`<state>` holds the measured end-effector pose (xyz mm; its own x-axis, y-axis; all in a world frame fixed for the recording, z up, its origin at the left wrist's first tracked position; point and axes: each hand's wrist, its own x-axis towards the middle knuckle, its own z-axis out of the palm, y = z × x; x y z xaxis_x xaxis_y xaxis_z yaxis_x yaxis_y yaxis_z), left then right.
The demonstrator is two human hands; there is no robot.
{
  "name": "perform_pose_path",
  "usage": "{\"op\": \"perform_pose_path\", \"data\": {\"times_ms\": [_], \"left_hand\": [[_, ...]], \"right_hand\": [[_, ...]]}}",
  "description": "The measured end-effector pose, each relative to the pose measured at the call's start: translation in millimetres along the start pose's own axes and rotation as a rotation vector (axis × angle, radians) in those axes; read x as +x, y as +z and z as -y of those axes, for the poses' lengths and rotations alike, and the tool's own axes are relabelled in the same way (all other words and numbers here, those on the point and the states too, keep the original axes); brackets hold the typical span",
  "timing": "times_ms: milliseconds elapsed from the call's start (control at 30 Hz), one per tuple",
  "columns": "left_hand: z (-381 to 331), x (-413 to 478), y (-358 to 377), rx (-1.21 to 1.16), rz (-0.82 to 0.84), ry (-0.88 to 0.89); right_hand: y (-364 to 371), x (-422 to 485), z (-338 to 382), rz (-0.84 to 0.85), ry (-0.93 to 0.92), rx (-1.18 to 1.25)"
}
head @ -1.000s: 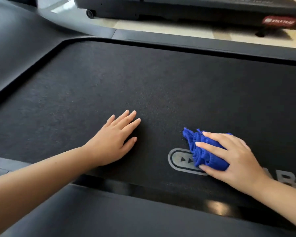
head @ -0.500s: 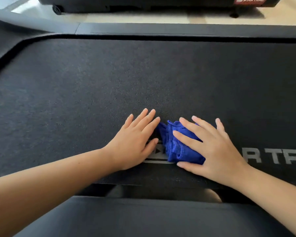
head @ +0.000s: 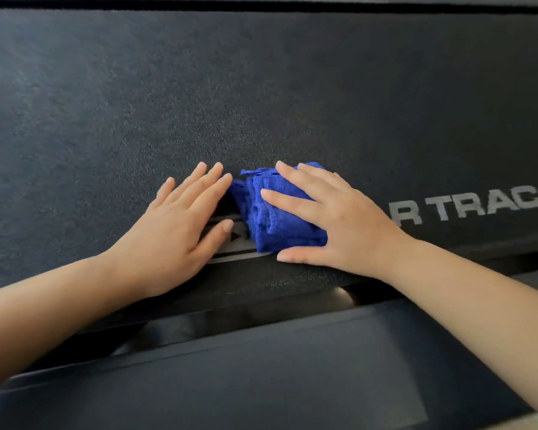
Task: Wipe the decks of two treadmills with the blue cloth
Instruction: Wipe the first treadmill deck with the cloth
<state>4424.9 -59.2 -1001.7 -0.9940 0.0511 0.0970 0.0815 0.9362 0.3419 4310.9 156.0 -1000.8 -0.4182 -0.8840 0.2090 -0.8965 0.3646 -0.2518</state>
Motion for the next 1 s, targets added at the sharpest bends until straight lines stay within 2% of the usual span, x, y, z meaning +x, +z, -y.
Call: {"op": "perform_pose_path", "data": {"times_ms": [233,333,433,500,700,867,1000], "left_hand": [[-9,-4,-6,0.005,-0.002,-0.009],[-19,-5,-13,0.038,-0.027,-0.002],[-30,-9,-21,0.062,-0.044,0.021],[-39,-12,-29,0.067,-0.044,0.043],[-93,-9,-52,0.067,-0.034,0.116],[-156,3,-43,0.143,0.005,0.187],[-215,26,-28,0.176,0.022,0.190]], "right_hand": [[-13,5,7,0.044,-0.025,-0.062],[-16,3,19,0.063,0.025,-0.076],[-25,-2,30,-0.021,0.078,0.029],[-37,-13,30,-0.013,0.132,0.108],[-64,-77,28,0.128,0.126,0.100],[-94,-126,11,0.060,0.244,0.330],[-121,-178,-8,-0.100,0.372,0.479]]}}
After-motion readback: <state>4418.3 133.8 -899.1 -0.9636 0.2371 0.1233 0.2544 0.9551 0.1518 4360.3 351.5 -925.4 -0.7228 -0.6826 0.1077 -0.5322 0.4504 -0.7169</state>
